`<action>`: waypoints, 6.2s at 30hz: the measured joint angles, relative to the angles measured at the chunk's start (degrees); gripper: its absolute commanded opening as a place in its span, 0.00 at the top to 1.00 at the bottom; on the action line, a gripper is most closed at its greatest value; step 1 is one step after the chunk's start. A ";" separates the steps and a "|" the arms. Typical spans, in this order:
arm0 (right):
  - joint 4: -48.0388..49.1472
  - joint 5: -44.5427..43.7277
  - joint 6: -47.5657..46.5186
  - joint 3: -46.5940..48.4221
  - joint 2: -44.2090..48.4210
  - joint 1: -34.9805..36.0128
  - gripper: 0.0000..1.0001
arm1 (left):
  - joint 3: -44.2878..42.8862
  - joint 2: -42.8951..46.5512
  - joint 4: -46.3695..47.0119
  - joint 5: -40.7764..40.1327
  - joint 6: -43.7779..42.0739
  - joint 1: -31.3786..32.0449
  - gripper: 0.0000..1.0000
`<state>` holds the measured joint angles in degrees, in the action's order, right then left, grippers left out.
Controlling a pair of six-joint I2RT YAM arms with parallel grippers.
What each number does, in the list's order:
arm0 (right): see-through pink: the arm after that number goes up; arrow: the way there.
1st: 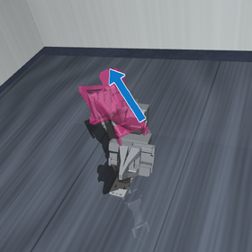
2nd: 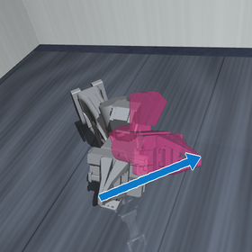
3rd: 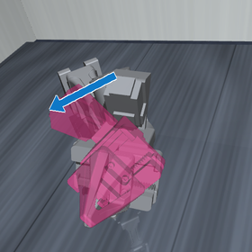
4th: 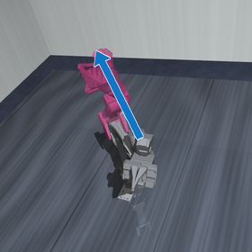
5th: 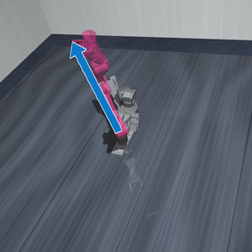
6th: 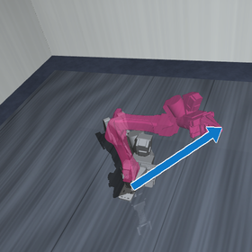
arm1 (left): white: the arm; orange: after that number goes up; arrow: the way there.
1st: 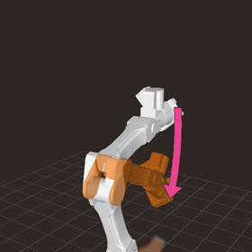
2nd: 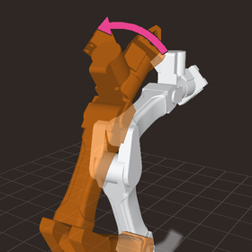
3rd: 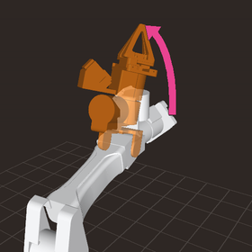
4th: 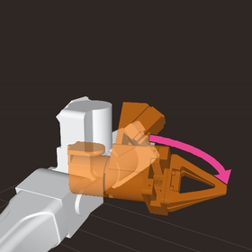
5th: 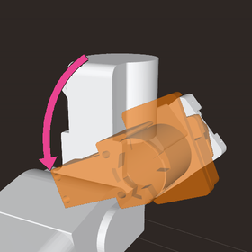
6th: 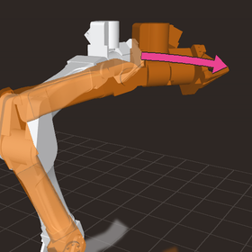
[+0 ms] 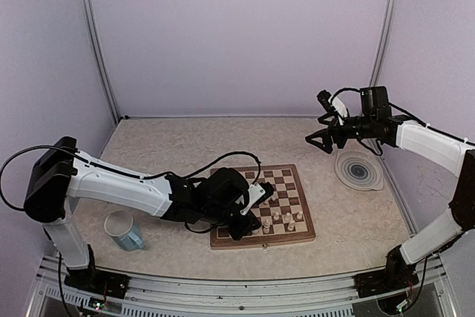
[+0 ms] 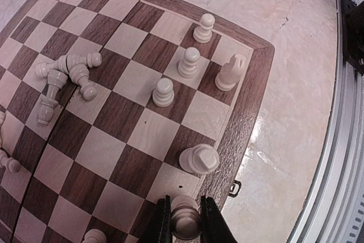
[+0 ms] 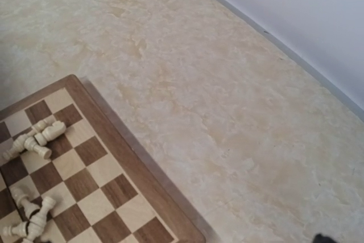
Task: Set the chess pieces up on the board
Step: Place the queen at d1, then pick up the chess pile from the chessboard, then adjust the chess pile.
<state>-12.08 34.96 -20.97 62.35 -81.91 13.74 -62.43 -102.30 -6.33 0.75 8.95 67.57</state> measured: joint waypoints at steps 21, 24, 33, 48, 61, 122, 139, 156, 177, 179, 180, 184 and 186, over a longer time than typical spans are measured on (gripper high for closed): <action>-0.04 1.92 -1.62 -0.48 0.00 0.00 0.01 | -1.64 -3.10 0.81 -0.66 -0.02 -0.81 0.84; -0.04 2.23 -1.70 -0.50 0.00 0.00 0.01 | -1.73 -3.32 0.81 -1.29 -0.02 -0.81 0.78; -0.07 2.62 -1.90 -0.50 0.00 0.00 0.01 | -1.75 -3.37 0.81 -2.38 0.26 -0.79 0.73; -0.07 3.21 -1.92 -0.50 0.00 0.00 0.01 | -1.79 -3.41 0.98 -0.31 0.98 -0.79 0.82; -0.07 3.41 -1.92 -0.50 0.00 0.00 0.01 | -1.79 -3.43 1.16 0.17 1.25 -0.63 0.65; -18.25 -13.22 -22.10 29.00 -41.13 29.29 0.93 | 14.51 15.93 9.90 -6.14 26.08 -20.83 0.55; -17.18 -10.88 -22.49 21.22 -30.73 29.33 1.00 | 14.25 6.58 16.85 3.67 27.65 -22.14 0.55; -16.28 -9.70 -19.87 21.16 -29.88 29.33 1.00 | 14.88 4.44 27.98 10.49 30.84 -21.94 0.51; -16.94 3.02 -16.55 21.18 -27.76 25.33 1.00 | 35.12 5.40 66.93 14.38 21.38 -22.53 0.44; -17.03 4.09 -16.37 21.31 -27.12 25.24 1.00 | 34.47 3.93 71.63 15.58 21.14 -22.53 0.45; -17.07 4.66 -16.28 21.44 -26.91 25.24 1.00 | 33.99 3.13 73.05 16.02 21.14 -22.53 0.46; -17.25 5.99 -16.09 21.51 -26.32 25.24 1.00 | 31.43 -0.33 76.26 17.97 20.94 -22.53 0.49; -17.27 6.45 -15.96 21.51 -26.23 25.22 1.00 | 30.49 -1.27 76.59 18.64 20.79 -22.56 0.50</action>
<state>-29.34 41.41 -36.93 83.85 -108.14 38.96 -31.94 -103.57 70.26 19.40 29.74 45.01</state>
